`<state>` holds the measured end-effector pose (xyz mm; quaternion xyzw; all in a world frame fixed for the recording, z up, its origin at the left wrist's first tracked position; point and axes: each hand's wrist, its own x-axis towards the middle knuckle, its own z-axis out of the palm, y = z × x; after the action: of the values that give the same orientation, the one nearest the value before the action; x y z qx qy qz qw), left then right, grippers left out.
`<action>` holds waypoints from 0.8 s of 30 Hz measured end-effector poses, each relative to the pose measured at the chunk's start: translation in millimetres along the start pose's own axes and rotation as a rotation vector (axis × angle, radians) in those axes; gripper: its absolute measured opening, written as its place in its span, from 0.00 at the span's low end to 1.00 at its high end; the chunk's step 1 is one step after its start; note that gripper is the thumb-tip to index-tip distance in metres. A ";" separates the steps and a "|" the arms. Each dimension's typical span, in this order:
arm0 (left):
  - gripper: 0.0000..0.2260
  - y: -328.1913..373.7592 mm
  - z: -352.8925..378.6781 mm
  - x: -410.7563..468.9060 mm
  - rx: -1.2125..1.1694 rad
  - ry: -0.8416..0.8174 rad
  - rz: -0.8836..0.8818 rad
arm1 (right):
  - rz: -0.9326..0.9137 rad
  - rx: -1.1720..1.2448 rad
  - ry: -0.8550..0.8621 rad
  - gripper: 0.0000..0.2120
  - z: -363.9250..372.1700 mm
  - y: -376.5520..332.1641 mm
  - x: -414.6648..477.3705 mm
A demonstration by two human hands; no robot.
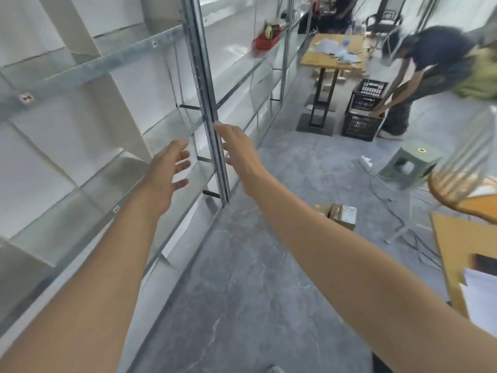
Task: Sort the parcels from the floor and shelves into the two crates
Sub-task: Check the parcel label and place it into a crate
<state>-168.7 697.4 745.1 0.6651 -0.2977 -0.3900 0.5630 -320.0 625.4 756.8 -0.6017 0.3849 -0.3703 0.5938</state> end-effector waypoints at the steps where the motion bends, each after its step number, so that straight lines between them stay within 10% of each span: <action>1: 0.18 -1.4 11.4 8.3 0.008 -0.040 -0.012 | 0.012 -0.006 0.035 0.24 -9.3 5.6 4.3; 24: 0.17 -111.4 157.3 159.2 0.251 -0.548 -0.300 | 0.426 0.107 0.509 0.31 -104.0 157.6 91.5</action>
<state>-225.3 504.2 596.9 0.6360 -0.3823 -0.5931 0.3123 -378.2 498.3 600.3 -0.3638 0.6180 -0.3961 0.5734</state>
